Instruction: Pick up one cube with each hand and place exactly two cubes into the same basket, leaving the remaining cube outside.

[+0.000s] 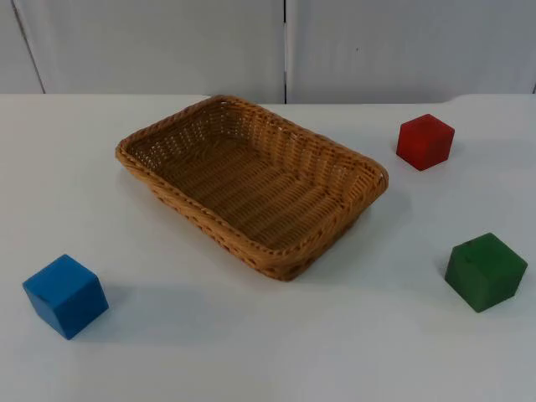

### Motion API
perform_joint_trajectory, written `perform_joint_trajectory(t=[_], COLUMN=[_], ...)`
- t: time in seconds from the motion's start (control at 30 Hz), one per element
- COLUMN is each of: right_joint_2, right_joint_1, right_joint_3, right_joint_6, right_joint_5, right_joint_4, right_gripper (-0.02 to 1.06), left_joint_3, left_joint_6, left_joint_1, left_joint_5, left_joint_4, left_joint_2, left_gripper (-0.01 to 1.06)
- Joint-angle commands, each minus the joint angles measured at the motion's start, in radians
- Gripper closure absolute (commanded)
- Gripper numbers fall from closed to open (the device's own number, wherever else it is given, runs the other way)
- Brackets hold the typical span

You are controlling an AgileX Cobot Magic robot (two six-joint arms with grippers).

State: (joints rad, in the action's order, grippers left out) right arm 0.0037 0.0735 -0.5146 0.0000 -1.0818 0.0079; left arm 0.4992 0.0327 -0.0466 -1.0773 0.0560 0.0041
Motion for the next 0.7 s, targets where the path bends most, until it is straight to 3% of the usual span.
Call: perform_joint_trajectory(t=[0.0, 0.37, 0.67], right_joint_2=[-0.004, -0.004, 0.133], right_joint_1=[-0.008, -0.008, -0.008], right_joint_3=[-0.001, -0.050, -0.116], right_joint_6=[-0.010, -0.019, -0.019], right_joint_5=[0.007, 0.008, 0.029], right_joint_4=[-0.002, -0.008, -0.023], right_gripper=[0.00, 0.00, 0.00], left_joint_3=[-0.005, 0.048, 0.075], left_joint_6=[-0.004, -0.004, -0.004], left_joint_1=[-0.002, -0.002, -0.002], left_joint_5=[0.007, 0.031, 0.068], left_joint_4=[0.013, 0.013, 0.015], left_joint_2=[-0.004, -0.004, 0.034], left_gripper=[0.00, 0.00, 0.00])
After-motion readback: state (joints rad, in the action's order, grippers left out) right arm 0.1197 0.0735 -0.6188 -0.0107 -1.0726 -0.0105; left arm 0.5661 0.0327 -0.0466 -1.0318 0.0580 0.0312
